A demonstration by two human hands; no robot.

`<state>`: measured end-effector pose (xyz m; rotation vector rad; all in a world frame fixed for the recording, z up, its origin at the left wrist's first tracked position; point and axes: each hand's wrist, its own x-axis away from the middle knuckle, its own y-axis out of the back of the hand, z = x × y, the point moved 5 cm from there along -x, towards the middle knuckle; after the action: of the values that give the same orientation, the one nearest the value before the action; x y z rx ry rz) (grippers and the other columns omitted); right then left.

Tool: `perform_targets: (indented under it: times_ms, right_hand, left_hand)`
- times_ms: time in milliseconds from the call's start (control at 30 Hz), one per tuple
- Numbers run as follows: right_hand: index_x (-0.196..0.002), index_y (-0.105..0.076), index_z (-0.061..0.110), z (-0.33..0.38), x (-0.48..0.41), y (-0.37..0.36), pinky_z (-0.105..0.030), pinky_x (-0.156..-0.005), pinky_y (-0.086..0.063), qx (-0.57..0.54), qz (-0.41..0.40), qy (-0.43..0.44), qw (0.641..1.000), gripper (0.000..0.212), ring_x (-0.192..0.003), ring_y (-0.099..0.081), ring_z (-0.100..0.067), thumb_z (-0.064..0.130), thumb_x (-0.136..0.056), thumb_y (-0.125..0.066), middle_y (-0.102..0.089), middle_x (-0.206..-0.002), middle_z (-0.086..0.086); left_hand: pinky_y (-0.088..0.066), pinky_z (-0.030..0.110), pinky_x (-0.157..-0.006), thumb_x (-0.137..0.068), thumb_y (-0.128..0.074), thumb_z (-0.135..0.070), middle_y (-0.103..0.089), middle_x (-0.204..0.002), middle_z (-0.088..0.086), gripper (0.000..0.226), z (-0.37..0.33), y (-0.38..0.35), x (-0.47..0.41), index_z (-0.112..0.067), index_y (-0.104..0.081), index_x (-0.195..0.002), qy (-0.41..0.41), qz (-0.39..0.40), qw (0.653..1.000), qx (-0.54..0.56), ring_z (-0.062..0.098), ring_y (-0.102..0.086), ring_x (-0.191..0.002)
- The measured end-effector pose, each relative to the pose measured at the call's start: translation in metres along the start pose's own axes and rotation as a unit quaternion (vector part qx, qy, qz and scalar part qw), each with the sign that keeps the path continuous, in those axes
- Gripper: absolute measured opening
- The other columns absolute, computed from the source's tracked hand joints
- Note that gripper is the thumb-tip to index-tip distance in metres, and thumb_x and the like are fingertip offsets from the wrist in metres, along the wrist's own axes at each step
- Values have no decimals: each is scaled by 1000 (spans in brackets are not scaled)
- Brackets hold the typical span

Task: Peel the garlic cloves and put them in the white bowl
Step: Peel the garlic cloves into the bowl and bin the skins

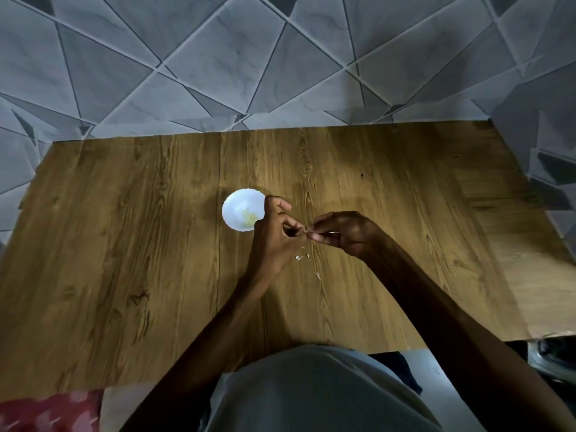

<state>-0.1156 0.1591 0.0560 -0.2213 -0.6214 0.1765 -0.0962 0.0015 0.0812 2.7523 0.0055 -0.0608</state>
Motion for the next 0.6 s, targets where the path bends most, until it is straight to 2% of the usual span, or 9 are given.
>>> perform_targets:
  times_ms: [100,233,433,600]
  right_hand:
    - [-87,-66,1,2,1,1,-29,-78,-61,-6,2,-13,1000,16,-82,-73,-27,-12,-78,-68,-74,-84,-16]
    - [-104,-63,-1,1,1,0,-34,-85,-59,13,12,6,1000,25,-90,-72,-30,-8,-81,-70,-73,-94,-19]
    - [-103,-66,-2,-1,-1,-3,-35,-89,-58,8,20,24,999,20,-91,-72,-28,-9,-84,-65,-73,-93,-16]
    - [-103,-69,-1,1,-2,-6,-28,-78,-59,42,7,47,998,20,-87,-73,-24,-7,-85,-66,-74,-88,-12]
  left_hand:
    - [-51,19,-65,-76,-75,-4,-72,-76,3,47,7,2,-7,-12,-40,-108,66,11,995,74,10,-67,-66]
    - [-49,14,-66,-77,-74,-7,-73,-80,5,43,15,3,-11,-10,-44,-108,102,26,991,87,7,-66,-70]
    - [-49,21,-67,-76,-74,-6,-70,-79,8,18,24,2,-13,-12,-62,-89,99,25,993,62,11,-64,-71]
    - [-52,25,-69,-77,-70,-4,-71,-79,1,12,22,0,-14,-13,-69,-85,68,32,997,19,12,-66,-75]
